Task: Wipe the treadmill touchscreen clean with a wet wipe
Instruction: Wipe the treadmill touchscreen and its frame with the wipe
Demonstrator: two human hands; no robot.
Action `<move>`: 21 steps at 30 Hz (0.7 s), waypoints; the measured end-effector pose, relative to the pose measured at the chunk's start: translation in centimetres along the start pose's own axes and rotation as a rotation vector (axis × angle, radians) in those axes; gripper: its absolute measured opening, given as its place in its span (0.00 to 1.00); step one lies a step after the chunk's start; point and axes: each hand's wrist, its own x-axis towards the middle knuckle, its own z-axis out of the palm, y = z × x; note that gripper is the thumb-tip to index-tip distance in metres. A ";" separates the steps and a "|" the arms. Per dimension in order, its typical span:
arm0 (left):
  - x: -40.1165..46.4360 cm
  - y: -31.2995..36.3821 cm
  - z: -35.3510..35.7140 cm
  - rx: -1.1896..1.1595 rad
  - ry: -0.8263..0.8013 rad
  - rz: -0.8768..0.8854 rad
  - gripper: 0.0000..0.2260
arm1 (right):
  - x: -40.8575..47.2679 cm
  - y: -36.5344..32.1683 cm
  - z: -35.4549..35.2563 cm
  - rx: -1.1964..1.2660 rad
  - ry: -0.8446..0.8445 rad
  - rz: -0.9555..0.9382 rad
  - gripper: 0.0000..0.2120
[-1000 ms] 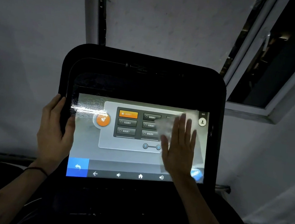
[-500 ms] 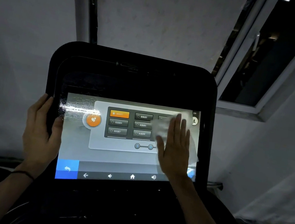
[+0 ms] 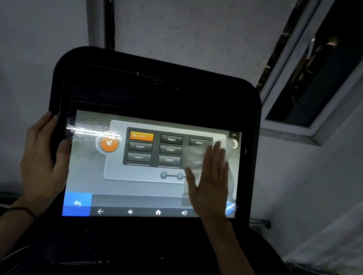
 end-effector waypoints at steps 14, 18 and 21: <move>-0.1 -0.1 0.1 0.023 0.015 0.005 0.25 | -5.6 -0.6 0.5 0.010 -0.059 0.074 0.38; -0.1 0.1 0.0 0.015 0.010 0.008 0.25 | -0.4 1.4 -0.7 -0.003 -0.004 0.081 0.38; -0.2 0.3 -0.1 0.015 0.014 0.010 0.24 | -1.6 3.2 -1.0 0.047 -0.012 0.185 0.39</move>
